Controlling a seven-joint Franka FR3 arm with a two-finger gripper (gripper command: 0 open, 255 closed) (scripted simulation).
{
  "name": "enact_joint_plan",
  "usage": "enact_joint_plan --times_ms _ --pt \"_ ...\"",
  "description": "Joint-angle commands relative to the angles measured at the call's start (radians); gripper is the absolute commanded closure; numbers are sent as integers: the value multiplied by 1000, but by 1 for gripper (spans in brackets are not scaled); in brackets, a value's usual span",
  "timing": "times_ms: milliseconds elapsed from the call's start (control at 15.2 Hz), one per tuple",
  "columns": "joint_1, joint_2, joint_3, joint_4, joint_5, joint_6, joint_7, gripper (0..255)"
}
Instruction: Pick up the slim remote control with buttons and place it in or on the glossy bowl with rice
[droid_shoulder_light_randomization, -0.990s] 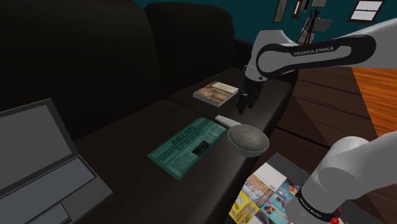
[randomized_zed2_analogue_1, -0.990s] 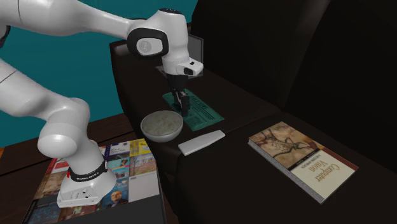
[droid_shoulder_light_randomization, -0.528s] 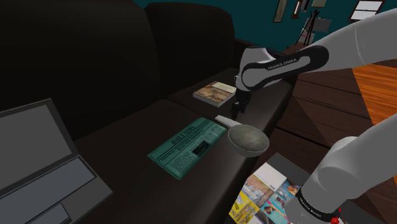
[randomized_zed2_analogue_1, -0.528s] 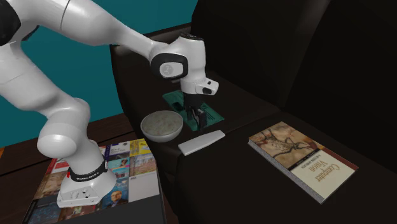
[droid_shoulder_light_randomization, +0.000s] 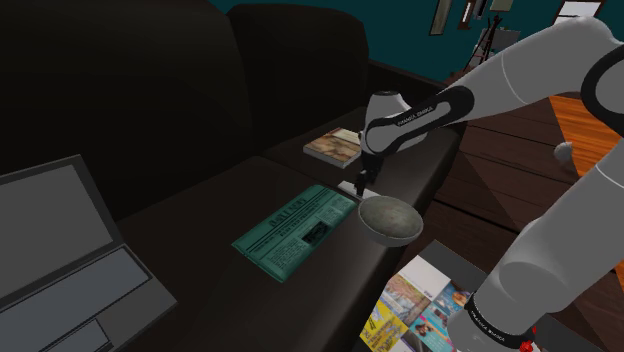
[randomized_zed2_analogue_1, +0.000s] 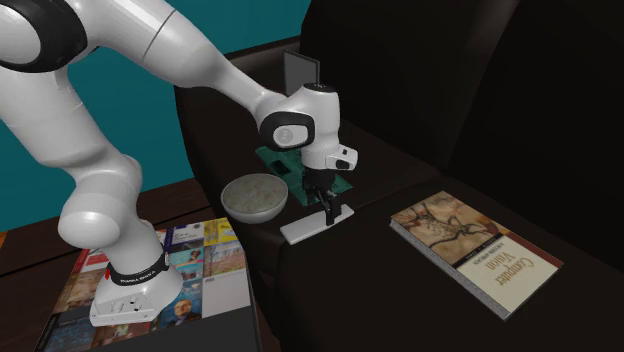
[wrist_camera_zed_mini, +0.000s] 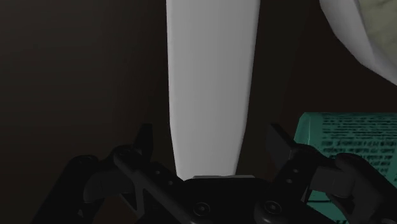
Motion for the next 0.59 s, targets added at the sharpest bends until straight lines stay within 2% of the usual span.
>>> enact_joint_plan --times_ms 0,132,528 --pt "0 18 0 -13 -1 31 0 0" --pt "-1 44 -1 -24 -1 69 0 0" --pt "-1 44 -1 -24 -1 69 0 0"
